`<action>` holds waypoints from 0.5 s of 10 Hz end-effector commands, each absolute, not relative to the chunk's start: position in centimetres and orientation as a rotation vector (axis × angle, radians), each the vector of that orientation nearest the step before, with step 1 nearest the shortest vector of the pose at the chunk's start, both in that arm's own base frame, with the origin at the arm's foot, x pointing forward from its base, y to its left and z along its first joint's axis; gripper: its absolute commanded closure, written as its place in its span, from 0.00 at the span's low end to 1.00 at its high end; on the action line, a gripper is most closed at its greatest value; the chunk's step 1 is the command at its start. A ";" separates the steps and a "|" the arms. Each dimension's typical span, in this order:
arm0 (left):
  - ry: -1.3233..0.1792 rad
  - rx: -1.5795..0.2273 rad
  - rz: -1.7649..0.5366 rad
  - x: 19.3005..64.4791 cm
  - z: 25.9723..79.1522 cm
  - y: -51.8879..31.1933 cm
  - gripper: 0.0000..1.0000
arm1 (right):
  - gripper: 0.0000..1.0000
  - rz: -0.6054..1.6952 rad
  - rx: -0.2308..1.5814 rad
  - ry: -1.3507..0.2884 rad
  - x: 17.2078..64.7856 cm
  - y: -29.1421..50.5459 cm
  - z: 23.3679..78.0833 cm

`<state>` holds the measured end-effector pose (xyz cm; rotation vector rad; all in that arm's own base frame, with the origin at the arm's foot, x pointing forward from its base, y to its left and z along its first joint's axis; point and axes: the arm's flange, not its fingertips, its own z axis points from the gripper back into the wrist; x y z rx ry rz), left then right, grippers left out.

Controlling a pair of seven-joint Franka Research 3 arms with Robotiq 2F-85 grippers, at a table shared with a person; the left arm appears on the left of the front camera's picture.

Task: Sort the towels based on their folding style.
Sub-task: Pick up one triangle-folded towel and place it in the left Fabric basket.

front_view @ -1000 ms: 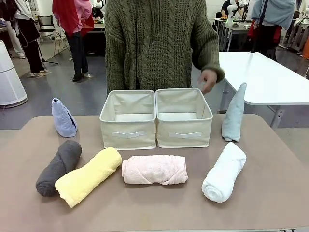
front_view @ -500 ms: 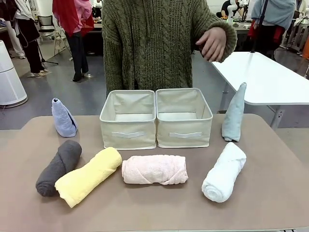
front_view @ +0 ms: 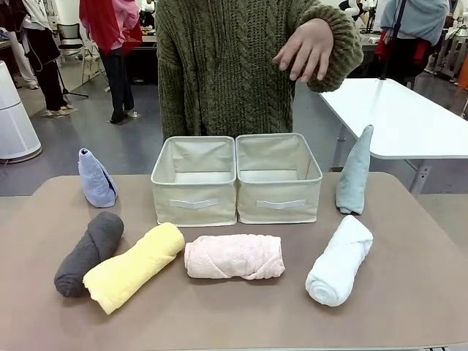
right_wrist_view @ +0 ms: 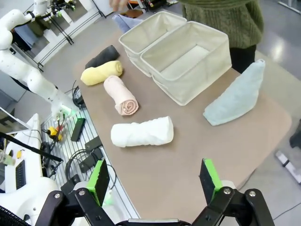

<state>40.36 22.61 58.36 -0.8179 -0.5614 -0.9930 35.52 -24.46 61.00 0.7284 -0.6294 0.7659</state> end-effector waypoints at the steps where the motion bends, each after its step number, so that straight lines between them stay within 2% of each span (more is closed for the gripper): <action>1: -0.567 -0.819 -0.990 40.3 58.3 22.7 0.00 | 0.00 0.779 0.748 -0.658 35.7 -24.5 60.8; 5: -0.567 -0.819 -0.990 40.3 58.3 22.7 0.00 | 0.00 0.779 0.748 -0.658 35.7 -24.5 60.8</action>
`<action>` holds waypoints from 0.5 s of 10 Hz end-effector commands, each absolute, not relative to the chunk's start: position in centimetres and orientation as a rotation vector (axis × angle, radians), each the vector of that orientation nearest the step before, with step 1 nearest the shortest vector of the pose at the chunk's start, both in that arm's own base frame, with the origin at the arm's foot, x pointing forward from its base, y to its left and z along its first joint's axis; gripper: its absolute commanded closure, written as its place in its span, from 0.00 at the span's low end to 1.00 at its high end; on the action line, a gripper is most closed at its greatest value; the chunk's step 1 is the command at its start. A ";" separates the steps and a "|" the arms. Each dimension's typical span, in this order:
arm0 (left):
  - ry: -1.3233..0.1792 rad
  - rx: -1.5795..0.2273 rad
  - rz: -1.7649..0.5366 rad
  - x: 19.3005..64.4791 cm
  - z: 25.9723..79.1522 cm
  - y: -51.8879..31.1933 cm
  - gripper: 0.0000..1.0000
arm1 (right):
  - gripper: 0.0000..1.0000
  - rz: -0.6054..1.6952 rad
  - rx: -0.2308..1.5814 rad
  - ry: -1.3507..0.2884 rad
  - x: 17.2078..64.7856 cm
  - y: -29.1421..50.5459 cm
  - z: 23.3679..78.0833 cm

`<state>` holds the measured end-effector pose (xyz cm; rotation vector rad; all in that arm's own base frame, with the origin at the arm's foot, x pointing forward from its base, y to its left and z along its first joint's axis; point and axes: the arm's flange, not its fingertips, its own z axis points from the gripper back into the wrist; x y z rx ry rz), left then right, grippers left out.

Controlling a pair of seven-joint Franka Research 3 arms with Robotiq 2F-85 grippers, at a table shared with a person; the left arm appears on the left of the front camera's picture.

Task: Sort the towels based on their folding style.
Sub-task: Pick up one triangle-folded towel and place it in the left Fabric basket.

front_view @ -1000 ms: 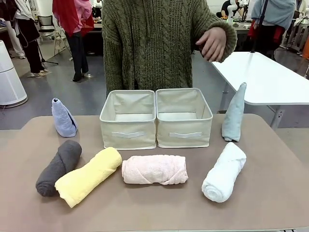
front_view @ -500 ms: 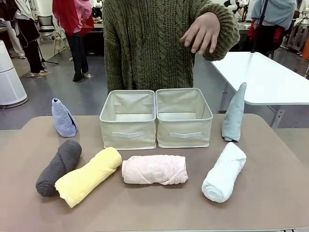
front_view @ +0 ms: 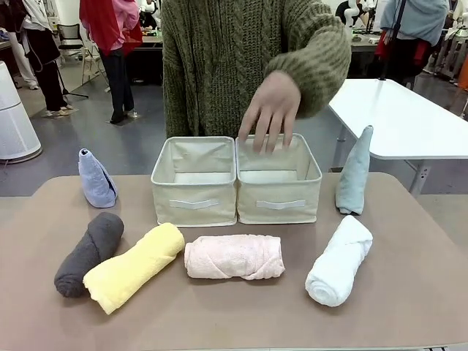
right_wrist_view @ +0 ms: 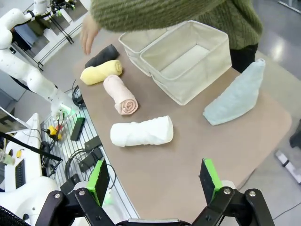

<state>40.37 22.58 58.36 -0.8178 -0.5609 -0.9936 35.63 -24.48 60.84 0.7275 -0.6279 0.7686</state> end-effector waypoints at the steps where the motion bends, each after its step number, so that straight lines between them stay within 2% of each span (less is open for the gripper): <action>1: -0.567 -0.819 -0.990 40.3 58.3 22.7 0.00 | 0.00 0.779 0.748 -0.658 35.7 -24.5 60.8; 5: -0.567 -0.819 -0.990 40.3 58.3 22.7 0.00 | 0.00 0.779 0.748 -0.658 35.7 -24.5 60.8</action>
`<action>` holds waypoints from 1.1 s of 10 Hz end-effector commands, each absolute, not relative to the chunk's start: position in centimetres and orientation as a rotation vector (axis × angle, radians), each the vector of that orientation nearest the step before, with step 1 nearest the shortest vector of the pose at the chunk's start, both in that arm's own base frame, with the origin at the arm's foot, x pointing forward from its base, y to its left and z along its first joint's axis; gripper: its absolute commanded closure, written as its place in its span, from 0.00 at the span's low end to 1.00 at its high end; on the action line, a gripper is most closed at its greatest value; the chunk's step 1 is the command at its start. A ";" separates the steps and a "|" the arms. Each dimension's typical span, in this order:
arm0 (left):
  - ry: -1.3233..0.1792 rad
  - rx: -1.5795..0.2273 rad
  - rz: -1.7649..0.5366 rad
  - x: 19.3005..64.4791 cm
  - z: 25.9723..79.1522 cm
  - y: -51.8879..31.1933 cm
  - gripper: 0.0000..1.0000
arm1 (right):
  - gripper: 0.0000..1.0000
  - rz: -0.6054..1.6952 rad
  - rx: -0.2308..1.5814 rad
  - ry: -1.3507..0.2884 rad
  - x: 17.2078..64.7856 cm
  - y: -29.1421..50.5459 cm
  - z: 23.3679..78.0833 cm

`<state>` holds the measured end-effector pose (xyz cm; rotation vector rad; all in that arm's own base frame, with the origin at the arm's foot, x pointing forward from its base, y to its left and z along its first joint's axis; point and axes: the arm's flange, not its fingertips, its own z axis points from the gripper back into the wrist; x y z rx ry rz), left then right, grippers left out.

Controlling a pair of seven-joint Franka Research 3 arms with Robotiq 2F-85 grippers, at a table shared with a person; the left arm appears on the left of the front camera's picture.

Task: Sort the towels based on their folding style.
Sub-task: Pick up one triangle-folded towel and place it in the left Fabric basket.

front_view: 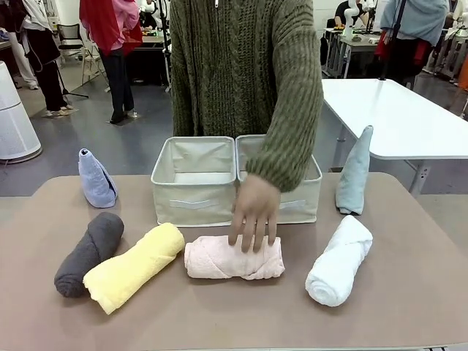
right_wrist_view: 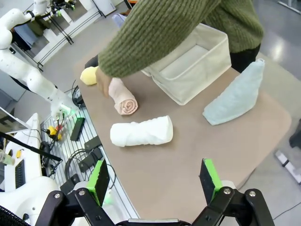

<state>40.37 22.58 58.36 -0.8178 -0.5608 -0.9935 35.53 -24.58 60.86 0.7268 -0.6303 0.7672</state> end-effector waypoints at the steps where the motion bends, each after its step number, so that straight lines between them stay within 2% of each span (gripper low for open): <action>1: -0.567 -0.819 -0.990 40.3 58.3 22.7 0.00 | 0.00 0.779 0.748 -0.658 35.7 -24.5 60.8; 6: -0.567 -0.819 -0.990 40.3 58.3 22.7 0.00 | 0.00 0.768 0.729 -0.632 35.6 -24.5 60.9; 7: -0.567 -0.819 -0.990 40.3 58.3 22.7 0.00 | 0.00 0.801 0.753 -0.700 34.9 -24.9 61.3; 11: -0.567 -0.819 -0.990 40.3 58.3 22.7 0.00 | 0.00 0.829 1.012 -0.782 35.1 -26.5 61.4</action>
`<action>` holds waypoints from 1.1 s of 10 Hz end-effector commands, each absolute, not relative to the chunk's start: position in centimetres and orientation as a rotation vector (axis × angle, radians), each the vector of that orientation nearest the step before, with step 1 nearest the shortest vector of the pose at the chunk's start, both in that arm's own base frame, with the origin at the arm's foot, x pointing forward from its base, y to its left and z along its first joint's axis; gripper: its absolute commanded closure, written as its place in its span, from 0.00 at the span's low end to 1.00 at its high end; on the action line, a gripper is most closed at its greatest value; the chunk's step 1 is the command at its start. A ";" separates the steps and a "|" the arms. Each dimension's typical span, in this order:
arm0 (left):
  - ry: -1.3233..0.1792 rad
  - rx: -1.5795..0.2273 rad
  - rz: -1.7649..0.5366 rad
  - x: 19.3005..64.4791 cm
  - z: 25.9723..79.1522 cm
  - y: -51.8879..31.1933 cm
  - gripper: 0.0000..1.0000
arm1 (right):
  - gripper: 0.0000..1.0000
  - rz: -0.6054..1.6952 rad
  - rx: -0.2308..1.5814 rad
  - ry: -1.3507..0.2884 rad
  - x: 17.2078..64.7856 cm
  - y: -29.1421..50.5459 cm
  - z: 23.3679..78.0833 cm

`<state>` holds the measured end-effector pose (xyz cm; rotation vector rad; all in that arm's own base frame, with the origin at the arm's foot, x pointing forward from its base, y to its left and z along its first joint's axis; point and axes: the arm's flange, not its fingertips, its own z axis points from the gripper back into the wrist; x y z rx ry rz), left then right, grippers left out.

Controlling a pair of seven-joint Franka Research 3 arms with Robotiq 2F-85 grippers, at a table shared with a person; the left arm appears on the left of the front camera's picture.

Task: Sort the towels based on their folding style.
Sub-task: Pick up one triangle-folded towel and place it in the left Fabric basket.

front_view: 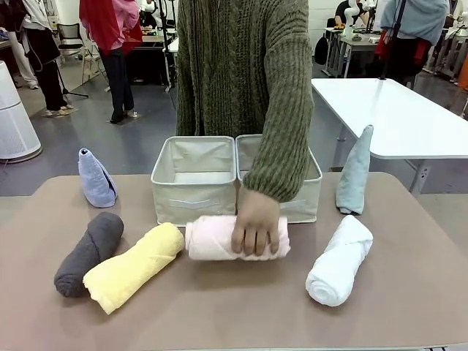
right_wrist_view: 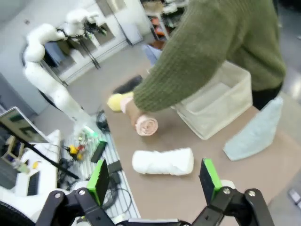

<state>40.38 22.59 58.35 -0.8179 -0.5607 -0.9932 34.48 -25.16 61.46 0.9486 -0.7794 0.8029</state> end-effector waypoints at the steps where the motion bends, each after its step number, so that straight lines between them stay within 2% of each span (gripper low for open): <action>1: -0.567 -0.819 -0.990 40.3 58.3 22.7 0.00 | 0.00 0.820 1.014 -0.779 35.5 -26.6 61.2; 5: -0.561 -0.818 -0.993 40.4 58.3 22.6 0.00 | 0.00 0.799 1.015 -0.787 35.0 -25.8 60.7; 7: -0.416 -0.554 -1.047 44.4 59.4 17.3 0.00 | 0.00 0.799 1.015 -0.787 35.0 -25.8 60.7; 8: -0.351 -0.473 -0.930 46.8 59.8 14.9 0.00 | 0.00 0.799 1.015 -0.787 35.0 -25.8 60.7; 11: -0.130 -0.349 -0.652 48.1 58.8 6.8 0.00 | 0.00 0.799 1.015 -0.787 35.0 -25.8 60.7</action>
